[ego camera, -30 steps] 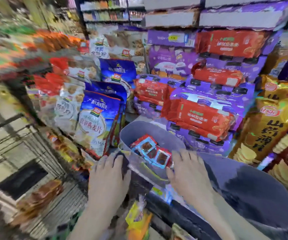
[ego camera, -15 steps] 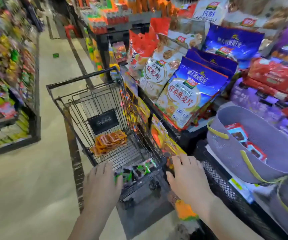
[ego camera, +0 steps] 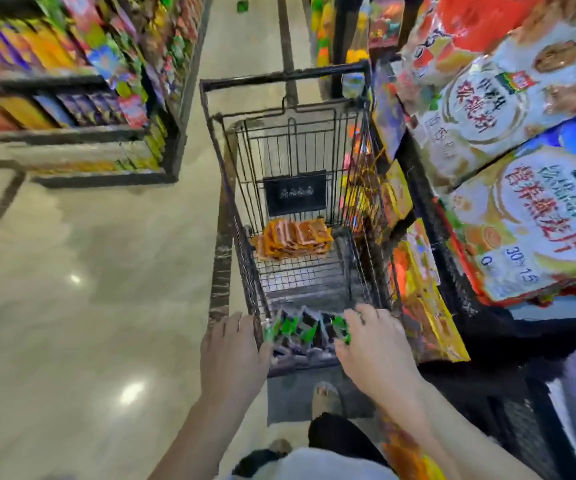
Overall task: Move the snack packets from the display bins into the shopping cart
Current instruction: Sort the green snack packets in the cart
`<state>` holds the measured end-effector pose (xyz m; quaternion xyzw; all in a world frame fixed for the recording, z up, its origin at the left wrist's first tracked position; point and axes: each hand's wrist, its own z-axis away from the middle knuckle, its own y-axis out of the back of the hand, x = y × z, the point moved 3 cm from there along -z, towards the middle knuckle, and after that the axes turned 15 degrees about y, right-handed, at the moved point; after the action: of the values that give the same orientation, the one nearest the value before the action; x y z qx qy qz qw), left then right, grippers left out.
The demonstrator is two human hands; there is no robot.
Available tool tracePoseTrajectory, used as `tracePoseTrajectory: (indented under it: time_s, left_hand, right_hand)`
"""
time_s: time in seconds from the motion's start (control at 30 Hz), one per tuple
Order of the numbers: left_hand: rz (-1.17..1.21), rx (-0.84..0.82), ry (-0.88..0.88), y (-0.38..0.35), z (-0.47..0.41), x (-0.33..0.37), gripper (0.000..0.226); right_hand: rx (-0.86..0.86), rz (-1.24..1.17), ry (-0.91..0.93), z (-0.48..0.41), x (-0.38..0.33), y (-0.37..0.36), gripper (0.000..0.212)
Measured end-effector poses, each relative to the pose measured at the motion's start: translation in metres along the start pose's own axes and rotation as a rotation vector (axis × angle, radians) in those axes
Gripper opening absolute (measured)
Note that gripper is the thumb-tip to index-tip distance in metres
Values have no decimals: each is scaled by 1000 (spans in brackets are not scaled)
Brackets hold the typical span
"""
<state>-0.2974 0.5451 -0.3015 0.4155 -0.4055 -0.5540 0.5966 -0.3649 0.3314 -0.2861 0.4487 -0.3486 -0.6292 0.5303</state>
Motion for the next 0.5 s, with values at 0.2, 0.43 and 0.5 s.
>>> tracePoseTrajectory:
  time_s: [0.2, 0.43, 0.5]
  left_hand:
    - [93, -101, 180, -34, -42, 17, 60]
    - [476, -186, 443, -111, -109, 17, 77]
    - [595, -163, 470, -137, -121, 19, 75]
  right_hand:
    - [-153, -19, 103, -70, 27, -33, 60]
    - [-331, -136, 142, -154, 51, -104, 63]
    - [-362, -189, 127, -178, 56, -127, 62]
